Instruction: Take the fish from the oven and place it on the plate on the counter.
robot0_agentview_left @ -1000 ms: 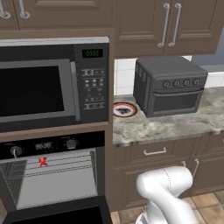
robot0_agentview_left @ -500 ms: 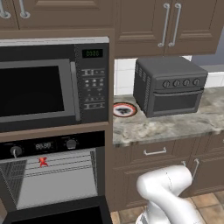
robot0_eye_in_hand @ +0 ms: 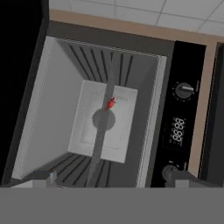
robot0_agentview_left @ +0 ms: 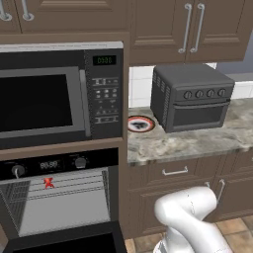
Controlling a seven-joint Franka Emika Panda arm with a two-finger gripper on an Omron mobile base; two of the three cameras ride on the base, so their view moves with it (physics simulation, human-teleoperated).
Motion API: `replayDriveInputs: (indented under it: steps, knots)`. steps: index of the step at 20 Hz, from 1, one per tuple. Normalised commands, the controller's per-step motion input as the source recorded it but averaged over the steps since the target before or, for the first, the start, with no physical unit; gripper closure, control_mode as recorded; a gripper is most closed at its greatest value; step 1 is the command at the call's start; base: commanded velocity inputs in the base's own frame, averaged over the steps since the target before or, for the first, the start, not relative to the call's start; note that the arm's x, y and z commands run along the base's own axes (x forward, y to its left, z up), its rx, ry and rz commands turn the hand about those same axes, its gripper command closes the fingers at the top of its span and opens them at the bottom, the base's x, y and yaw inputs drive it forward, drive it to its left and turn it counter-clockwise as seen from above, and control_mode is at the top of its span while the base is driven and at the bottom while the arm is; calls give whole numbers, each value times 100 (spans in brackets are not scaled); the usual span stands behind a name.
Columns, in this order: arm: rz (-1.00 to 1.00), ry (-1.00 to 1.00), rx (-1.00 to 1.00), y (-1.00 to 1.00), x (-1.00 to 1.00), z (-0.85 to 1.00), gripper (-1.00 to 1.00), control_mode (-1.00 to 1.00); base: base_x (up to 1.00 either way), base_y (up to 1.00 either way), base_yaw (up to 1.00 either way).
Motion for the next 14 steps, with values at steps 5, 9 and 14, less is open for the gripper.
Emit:
replayDriveInputs:
  steps: [5,9,14]
  knots:
    - [0,-1,1,0,22,65,-100,-100,0,0,0]
    - [0,-12,5,0,-27,86,-100,-100,0,0,0]
    - [0,-12,5,-1,-7,87,-100,-100,0,0,0]
